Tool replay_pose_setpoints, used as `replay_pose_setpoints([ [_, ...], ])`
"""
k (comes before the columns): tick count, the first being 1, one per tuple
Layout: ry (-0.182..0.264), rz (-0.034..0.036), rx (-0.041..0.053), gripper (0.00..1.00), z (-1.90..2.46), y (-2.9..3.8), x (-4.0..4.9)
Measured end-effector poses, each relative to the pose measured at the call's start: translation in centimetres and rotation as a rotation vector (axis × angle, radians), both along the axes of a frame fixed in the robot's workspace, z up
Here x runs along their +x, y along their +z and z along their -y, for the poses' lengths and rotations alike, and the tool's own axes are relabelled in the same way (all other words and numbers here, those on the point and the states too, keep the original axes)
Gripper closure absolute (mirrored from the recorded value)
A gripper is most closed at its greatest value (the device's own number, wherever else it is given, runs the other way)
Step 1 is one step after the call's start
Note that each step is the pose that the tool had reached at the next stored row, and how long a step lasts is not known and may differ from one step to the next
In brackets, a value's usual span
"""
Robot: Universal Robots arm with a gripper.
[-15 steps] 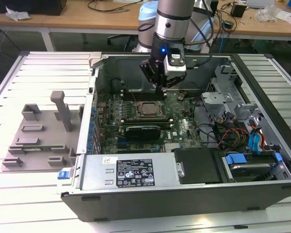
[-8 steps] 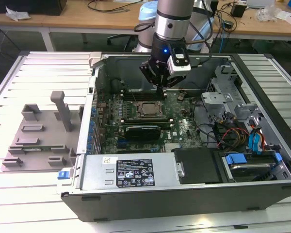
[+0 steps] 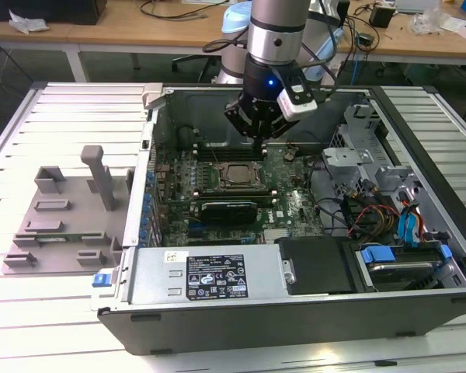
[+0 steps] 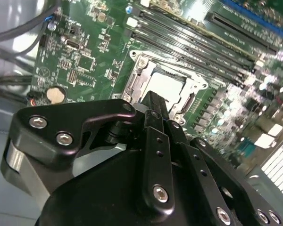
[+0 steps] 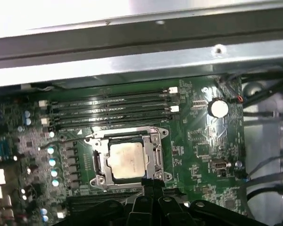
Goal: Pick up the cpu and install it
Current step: 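Install the first cpu locking lever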
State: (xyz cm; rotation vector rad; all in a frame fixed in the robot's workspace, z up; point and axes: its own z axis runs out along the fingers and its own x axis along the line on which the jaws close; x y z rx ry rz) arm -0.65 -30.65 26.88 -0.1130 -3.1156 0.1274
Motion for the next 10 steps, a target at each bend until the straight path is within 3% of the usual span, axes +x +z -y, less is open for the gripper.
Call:
replay_pose_setpoints([
  [1, 0.017, -0.0001, 0.0014, 0.89, 0.00, 0.00, 0.00],
  [3, 0.058, 0.0002, 0.0127, 0.89, 0.01, 0.00, -0.01],
  [5, 0.064, 0.0010, 0.0447, 0.89, 0.01, 0.00, -0.01],
  [6, 0.065, 0.0018, 0.0666, 0.89, 0.01, 0.00, -0.01],
  [7, 0.070, 0.0025, 0.0940, 0.89, 0.00, -0.01, 0.00],
  [8, 0.085, 0.0016, 0.0913, 0.89, 0.00, -0.01, -0.01],
  [9, 0.097, 0.0007, 0.0819, 0.89, 0.01, 0.00, -0.05],
  [10, 0.098, 0.0006, 0.0808, 0.89, 0.01, 0.00, -0.06],
])
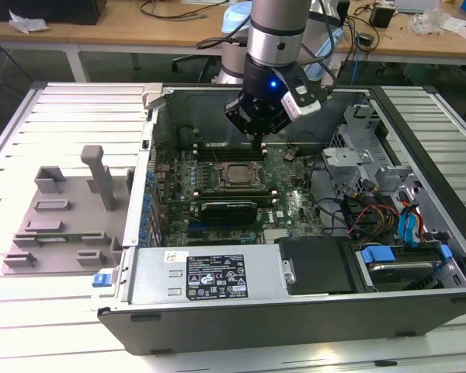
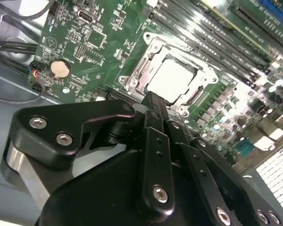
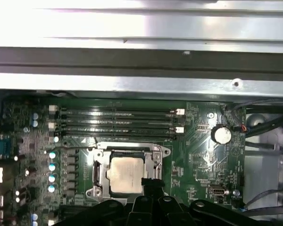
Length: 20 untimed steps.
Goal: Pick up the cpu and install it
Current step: 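Install the first cpu locking lever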
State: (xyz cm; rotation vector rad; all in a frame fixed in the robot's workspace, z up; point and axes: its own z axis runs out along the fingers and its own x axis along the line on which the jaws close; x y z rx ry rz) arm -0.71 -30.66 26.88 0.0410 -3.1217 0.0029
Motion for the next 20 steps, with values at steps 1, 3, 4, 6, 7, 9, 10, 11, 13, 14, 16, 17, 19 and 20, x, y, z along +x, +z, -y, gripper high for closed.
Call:
replay_pose_setpoints([
  [1, 0.000, 0.0000, -0.0001, 0.89, 0.00, 0.00, 0.00],
  [3, 0.000, 0.0006, -0.0086, 0.89, -0.01, 0.00, -0.10],
  [4, 0.000, 0.0015, -0.0190, 0.89, -0.01, 0.00, -0.26],
  [6, 0.000, 0.0022, -0.0298, 0.89, 0.00, 0.00, -0.72],
  [7, 0.000, 0.0021, -0.0324, 0.89, -0.03, 0.01, -1.47],
  [9, 0.000, 0.0022, -0.0323, 0.89, -0.14, -0.01, -2.29],
  [10, 0.000, 0.0023, -0.0322, 0.89, -0.24, -0.02, -2.93],
  [11, 0.000, 0.0023, -0.0321, 0.89, -0.36, -0.03, -3.46],
  [13, 0.000, 0.0023, -0.0321, 0.89, -0.59, -0.05, -4.43],
  [14, 0.000, 0.0023, -0.0321, 0.89, -0.68, -0.06, -4.81],
  [16, 0.000, 0.0023, -0.0321, 0.89, -0.85, -0.08, -5.64],
  [17, 0.000, 0.0022, -0.0321, 0.89, -0.96, -0.10, -6.26],
  [19, 0.000, 0.0023, -0.0320, 0.89, -1.19, -0.18, -7.88],
  [20, 0.000, 0.0023, -0.0321, 0.89, -1.25, -0.19, -8.31],
])
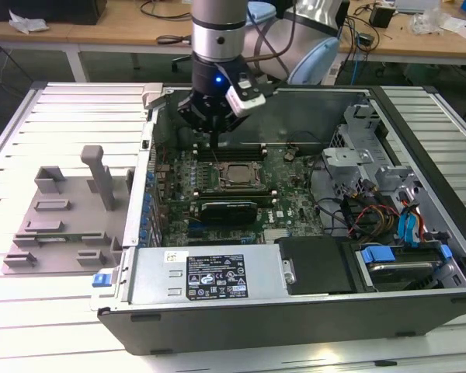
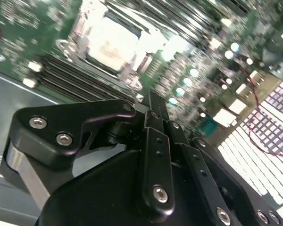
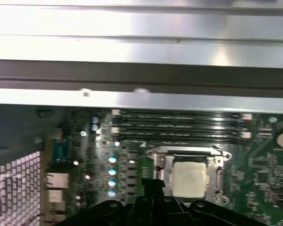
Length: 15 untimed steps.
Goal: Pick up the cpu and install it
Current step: 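Install the first cpu locking lever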
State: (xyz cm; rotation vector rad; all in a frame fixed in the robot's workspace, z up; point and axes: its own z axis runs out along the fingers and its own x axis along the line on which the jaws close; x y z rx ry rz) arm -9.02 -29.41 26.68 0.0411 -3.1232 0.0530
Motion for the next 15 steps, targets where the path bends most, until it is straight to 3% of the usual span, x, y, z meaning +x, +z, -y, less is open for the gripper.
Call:
replay_pose_setpoints([
  [5, 0.000, 0.0001, 0.0001, 0.89, -0.44, -0.06, -2.15],
  [7, 0.000, -0.0001, -0.0001, 0.89, -0.91, -0.09, -2.40],
  [10, 0.000, -0.0001, 0.0028, 0.89, -2.04, -0.43, -2.40],
  [12, 0.000, 0.0000, 0.0028, 0.89, -2.02, -0.63, -2.07],
  [15, 0.000, -0.0014, 0.0029, 0.89, -1.89, -0.65, -0.75],
])
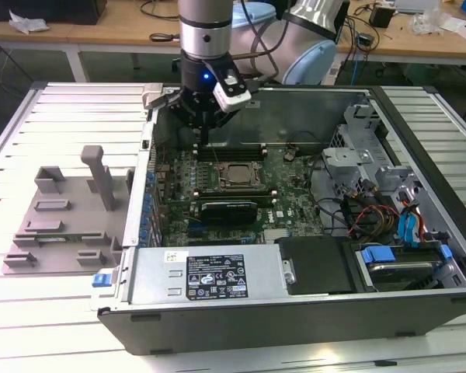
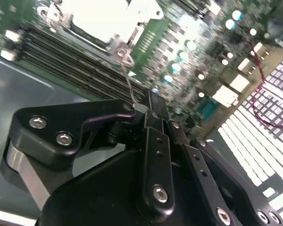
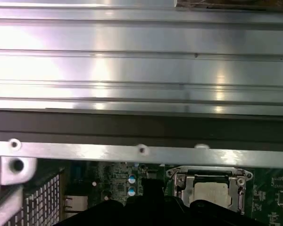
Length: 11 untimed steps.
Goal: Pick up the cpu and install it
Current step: 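Install the first cpu locking lever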
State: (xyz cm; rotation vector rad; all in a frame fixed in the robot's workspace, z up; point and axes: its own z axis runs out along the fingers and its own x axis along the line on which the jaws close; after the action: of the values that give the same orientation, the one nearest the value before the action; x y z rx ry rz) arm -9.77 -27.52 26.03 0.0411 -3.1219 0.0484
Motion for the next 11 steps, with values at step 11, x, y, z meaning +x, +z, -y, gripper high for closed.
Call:
replay_pose_setpoints([
  [11, 0.000, -0.0226, 0.0171, 0.89, 0.32, -0.31, 4.28],
])
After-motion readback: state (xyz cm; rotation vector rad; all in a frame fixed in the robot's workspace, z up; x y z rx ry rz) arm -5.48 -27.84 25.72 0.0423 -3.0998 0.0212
